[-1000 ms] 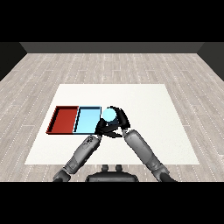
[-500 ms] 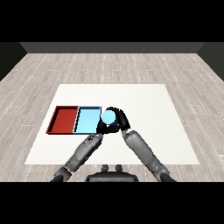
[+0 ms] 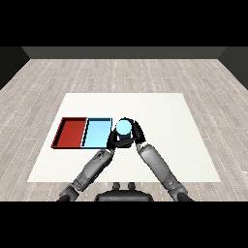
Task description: Pick the blue can and put it in the blue box
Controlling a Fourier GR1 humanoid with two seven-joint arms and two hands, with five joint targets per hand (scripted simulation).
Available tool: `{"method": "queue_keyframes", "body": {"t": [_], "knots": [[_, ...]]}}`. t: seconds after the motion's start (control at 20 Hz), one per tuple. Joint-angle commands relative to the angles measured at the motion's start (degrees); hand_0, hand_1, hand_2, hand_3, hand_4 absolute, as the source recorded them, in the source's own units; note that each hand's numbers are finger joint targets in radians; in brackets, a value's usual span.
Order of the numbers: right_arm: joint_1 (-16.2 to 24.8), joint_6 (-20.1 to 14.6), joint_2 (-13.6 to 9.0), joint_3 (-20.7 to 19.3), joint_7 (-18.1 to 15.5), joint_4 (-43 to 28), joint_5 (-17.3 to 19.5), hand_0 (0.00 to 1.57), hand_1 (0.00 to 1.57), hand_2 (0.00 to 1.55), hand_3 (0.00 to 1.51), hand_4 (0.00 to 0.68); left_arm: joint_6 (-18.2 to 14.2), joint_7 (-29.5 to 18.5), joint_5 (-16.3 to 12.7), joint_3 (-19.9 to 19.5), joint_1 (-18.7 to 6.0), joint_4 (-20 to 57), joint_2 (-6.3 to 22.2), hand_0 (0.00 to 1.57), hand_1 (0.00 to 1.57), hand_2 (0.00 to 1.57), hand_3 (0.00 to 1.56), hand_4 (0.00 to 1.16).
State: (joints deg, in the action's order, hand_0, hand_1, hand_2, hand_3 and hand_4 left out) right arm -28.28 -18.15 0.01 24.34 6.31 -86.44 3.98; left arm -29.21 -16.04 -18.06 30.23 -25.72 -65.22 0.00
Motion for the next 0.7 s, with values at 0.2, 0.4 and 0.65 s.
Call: {"method": "queue_keyframes", "body": {"t": [0.2,0.4,0.65], "knots": [[1.3,2.2,0.0,-0.7,1.5,-0.5,1.2,0.00,0.00,0.00,0.00,0.000,0.3,-2.1,0.2,-1.5,0.0,-0.8,0.0,1.57,1.57,1.57,1.49,1.13],[2.0,1.5,0.0,2.3,-1.8,2.0,2.7,0.00,0.00,0.00,0.00,0.000,0.8,-2.6,3.5,-0.8,5.0,-5.3,0.6,1.57,1.57,1.57,1.49,1.13],[2.5,5.3,0.0,-4.3,-0.7,0.1,1.0,0.00,0.00,0.00,0.00,0.000,1.0,-2.1,5.7,-2.7,4.6,-4.3,0.0,1.57,1.57,1.57,1.49,1.13]]}}
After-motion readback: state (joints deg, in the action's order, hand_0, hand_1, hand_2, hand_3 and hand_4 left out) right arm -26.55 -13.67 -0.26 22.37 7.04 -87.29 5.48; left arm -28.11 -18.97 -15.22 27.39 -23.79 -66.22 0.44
